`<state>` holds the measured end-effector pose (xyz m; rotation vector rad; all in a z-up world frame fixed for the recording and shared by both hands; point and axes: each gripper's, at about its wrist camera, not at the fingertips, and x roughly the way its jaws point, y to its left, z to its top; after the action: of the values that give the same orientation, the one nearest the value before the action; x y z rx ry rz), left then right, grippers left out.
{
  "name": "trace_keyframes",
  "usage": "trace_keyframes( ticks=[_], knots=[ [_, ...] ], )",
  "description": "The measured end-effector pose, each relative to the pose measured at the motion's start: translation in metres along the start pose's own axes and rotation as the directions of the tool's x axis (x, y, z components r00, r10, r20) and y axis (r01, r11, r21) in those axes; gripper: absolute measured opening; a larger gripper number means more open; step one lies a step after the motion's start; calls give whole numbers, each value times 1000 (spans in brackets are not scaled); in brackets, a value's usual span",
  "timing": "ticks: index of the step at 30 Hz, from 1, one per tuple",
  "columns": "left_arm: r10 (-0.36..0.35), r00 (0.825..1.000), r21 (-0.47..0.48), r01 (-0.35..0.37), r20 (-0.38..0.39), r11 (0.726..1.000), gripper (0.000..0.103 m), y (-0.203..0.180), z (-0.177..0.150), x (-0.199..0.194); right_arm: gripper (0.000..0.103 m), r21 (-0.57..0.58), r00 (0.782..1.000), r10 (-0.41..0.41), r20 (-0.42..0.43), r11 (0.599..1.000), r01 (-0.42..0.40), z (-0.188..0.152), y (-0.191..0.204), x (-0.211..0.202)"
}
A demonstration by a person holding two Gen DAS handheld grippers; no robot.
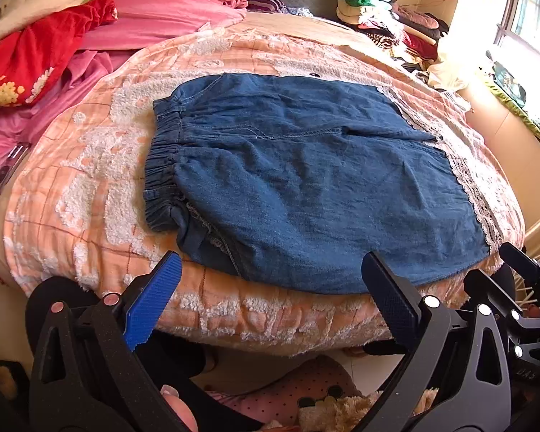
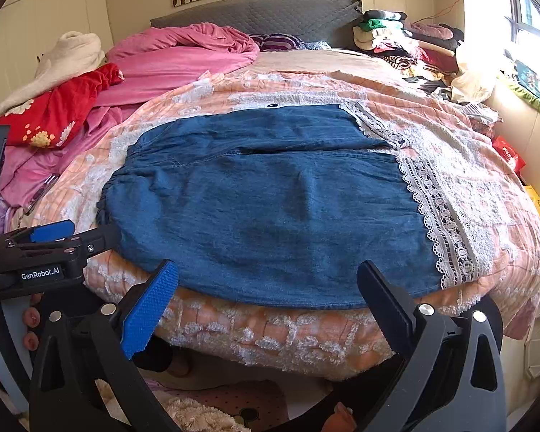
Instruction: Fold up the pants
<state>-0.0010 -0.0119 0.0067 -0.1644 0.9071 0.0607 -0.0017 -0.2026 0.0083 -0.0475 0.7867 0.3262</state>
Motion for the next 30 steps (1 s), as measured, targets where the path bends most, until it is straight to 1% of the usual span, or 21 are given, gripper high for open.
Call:
trace_keyframes(
  ticks=[30],
  knots=[
    [-1, 1000, 8, 1, 3, 1000, 95, 0, -1, 1, 99, 3, 1000, -6, 0, 1000, 6, 0, 0, 2]
  ],
)
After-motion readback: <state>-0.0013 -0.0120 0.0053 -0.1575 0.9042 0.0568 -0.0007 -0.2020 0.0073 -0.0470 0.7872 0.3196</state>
